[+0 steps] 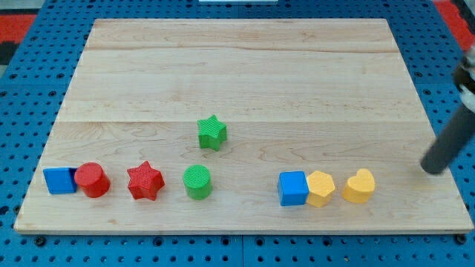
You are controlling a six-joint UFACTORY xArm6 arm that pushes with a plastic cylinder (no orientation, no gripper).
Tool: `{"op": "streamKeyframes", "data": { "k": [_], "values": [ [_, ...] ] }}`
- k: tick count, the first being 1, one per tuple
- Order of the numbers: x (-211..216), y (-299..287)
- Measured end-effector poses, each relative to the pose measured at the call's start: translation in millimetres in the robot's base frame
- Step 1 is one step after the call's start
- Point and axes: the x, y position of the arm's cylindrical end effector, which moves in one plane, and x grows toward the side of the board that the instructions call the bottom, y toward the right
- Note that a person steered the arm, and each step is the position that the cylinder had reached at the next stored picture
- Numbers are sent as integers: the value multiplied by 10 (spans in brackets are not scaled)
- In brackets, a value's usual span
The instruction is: Place the yellow hexagon to the top of the green circle
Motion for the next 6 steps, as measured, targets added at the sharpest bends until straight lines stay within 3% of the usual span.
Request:
{"op": "streamKeyframes", "data": {
  "k": [1,2,4,6],
  "values": [
    [320,-795],
    [191,-1584],
    [-226,-2071],
    [-324,-2294]
  ]
}}
